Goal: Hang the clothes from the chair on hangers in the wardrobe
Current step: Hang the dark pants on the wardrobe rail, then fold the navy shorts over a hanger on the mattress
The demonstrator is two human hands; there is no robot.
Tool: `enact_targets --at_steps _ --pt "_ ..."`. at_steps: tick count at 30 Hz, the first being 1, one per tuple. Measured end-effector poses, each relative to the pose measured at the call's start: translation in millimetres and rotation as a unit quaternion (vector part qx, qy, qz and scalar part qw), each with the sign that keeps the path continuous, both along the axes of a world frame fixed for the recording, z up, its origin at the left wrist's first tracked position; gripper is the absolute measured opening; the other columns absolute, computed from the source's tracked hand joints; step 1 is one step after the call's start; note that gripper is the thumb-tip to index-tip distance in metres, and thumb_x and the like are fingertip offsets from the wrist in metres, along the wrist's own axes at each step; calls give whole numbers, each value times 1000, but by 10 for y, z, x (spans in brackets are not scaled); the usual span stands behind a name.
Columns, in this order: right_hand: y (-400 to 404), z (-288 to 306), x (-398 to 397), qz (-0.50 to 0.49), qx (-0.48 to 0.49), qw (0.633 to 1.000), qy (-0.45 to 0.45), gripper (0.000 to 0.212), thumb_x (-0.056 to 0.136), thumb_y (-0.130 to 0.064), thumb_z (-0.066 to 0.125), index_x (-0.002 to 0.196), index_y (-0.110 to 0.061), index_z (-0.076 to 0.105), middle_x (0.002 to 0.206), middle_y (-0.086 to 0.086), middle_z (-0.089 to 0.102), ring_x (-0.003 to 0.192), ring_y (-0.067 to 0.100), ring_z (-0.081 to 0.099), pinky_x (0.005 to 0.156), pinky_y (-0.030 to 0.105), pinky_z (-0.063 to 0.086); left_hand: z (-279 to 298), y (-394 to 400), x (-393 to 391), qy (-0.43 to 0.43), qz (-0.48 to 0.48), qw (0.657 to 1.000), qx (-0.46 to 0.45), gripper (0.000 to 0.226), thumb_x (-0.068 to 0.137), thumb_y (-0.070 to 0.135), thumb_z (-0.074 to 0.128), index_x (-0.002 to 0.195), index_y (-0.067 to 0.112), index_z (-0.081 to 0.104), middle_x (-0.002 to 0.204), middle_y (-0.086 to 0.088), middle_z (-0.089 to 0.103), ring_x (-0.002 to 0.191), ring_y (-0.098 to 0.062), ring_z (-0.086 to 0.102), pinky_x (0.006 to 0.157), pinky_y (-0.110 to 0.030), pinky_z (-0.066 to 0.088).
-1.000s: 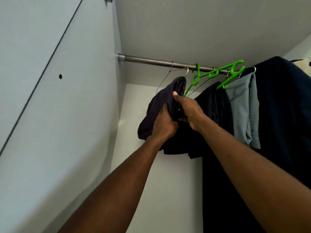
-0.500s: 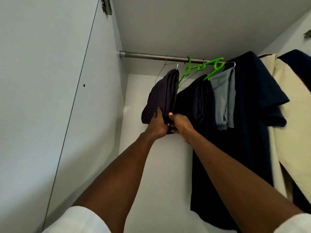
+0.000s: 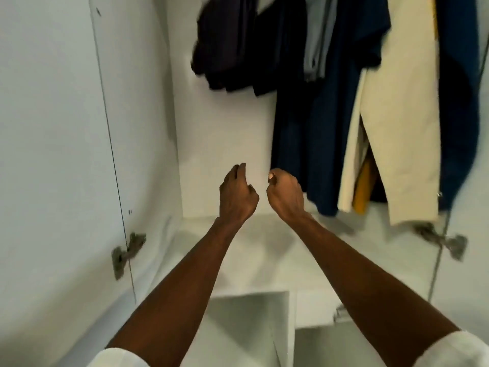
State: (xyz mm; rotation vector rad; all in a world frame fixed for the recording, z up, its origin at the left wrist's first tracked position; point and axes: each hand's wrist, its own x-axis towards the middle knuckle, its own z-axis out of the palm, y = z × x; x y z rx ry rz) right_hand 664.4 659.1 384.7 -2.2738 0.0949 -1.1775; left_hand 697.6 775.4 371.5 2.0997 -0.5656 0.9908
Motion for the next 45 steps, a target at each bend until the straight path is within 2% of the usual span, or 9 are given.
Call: enact_targets --at_steps 5,10,14,16,19,24,35,39,45 --pt "-4 -1321 -754 -68 5 996 53 23 89 3 41 95 -3 63 93 16 65 82 37 59 73 37 44 -1491 -2 -621 10 -16 1000 19 51 80 -4 58 130 2 55 134 -15 56 126 -33 51 104 -45 41" --pt "129 -2761 -1629 -118 29 969 215 26 86 2 41 100 -3 62 99 16 65 89 37 60 78 36 42 -3048 147 -1507 84 -71 987 116 51 74 -3 58 125 2 59 127 -16 58 118 -35 55 104 -45 40" --pt "444 -3884 -2515 -146 52 921 359 29 86 0 41 108 -5 60 108 16 63 98 37 60 85 38 43 -4190 481 -2343 206 -122 945 222 55 65 -2 55 120 -1 62 123 -21 61 114 -40 59 99 -46 44" --pt "628 -4320 -2992 -149 74 888 428 32 85 -1 44 114 -4 58 115 17 62 104 38 58 88 38 41 -4569 668 -2714 277 -151 896 312 59 69 0 58 128 1 57 133 -20 55 123 -38 53 106 -45 37" --pt "846 -4822 -3604 -148 49 854 497 27 88 -3 44 112 -4 55 116 16 60 107 37 55 87 39 36 -4873 939 -3155 343 -177 830 403 58 81 8 55 138 8 46 145 -13 42 132 -33 42 111 -43 27" --pt "1222 -5325 -4637 -199 83 792 571 21 91 -6 44 108 -4 54 113 18 60 103 38 56 86 41 38 -5217 1122 -3826 340 -260 746 511 54 86 10 51 139 11 43 144 -8 41 131 -28 41 109 -40 27" --pt "1073 -5358 -5634 -320 238 745 535 21 92 -2 45 107 0 61 109 18 62 93 36 60 71 37 48 -5246 526 -4506 311 -383 645 583 40 86 5 51 126 5 52 132 -14 53 125 -32 47 101 -36 40" --pt "738 -5385 -6066 -338 289 722 530 19 91 -3 47 100 -3 64 100 16 65 86 30 63 74 40 57 -5214 71 -4845 298 -401 593 632 44 87 7 50 131 5 52 134 -15 55 124 -33 51 103 -36 41" --pt "-144 -5386 -6875 -326 338 665 581 20 86 -7 46 98 -3 61 104 17 65 91 34 64 68 33 50 -5223 -911 -5510 305 -406 516 690 32 86 10 48 117 7 56 127 -15 58 117 -35 56 94 -37 46"
